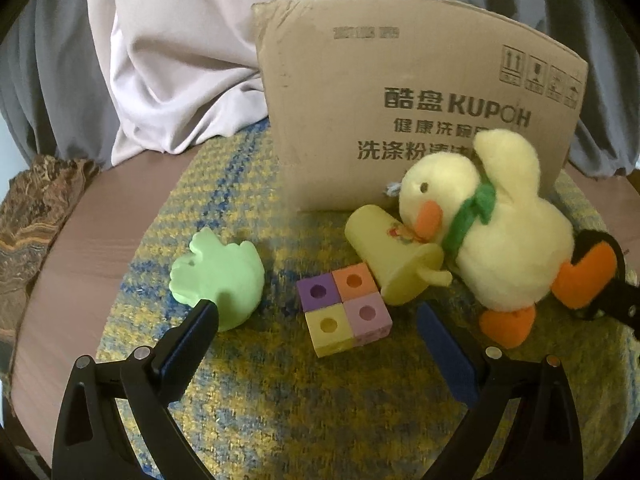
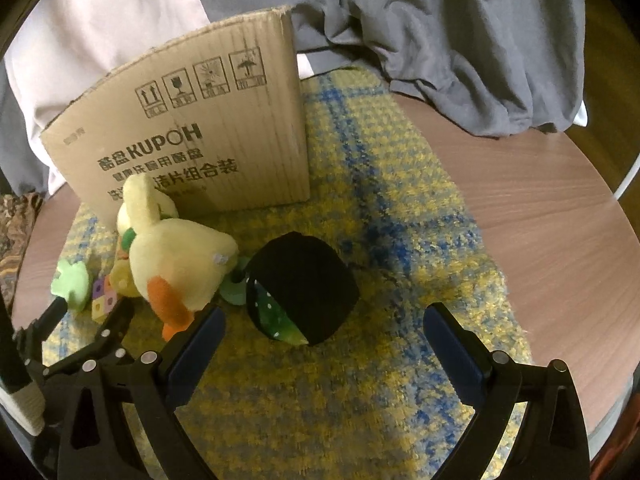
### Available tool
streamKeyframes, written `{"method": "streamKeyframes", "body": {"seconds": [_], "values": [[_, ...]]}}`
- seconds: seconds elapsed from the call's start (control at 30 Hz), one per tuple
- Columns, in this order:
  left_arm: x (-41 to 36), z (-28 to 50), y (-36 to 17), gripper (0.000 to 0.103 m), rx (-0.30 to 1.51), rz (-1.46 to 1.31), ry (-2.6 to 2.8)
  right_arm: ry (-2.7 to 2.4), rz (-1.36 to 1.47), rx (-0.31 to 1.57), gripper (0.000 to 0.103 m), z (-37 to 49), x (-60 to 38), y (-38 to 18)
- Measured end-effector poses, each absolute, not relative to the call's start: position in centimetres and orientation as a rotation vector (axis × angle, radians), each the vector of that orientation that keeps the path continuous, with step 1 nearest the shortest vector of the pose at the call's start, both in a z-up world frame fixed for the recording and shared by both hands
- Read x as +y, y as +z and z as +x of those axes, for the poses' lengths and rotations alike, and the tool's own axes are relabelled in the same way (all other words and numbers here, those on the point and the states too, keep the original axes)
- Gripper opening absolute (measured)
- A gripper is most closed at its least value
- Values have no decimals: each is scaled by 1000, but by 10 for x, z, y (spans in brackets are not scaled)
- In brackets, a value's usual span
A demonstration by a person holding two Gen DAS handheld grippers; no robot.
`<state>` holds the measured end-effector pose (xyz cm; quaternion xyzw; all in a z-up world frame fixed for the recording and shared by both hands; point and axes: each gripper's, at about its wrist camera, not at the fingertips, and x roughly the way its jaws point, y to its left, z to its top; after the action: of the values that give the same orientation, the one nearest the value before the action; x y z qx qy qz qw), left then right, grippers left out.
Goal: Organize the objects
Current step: 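Close right tool on black ball while left tool grasps foam cube block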
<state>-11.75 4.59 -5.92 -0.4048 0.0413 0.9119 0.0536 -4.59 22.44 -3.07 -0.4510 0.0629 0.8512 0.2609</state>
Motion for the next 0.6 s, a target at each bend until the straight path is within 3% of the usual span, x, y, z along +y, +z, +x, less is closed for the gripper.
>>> {"method": "streamKeyframes", "body": {"seconds": [0.17,0.47,0.53,0.6], "values": [[50,-127,-63,99,155,-1257,2769,2285,-1252,179,99,-57,230,-38],[51,-128,-65,92,168,-1253,2768,2295,-1274,200,84,-63,232,-44],[52,-128,-64,87,172,-1251,2771,2303,-1273,190,79,-63,229,-43],[54,-128,-64,74,188,-1248,2774,2311,-1274,188,76,-63,228,-43]]}}
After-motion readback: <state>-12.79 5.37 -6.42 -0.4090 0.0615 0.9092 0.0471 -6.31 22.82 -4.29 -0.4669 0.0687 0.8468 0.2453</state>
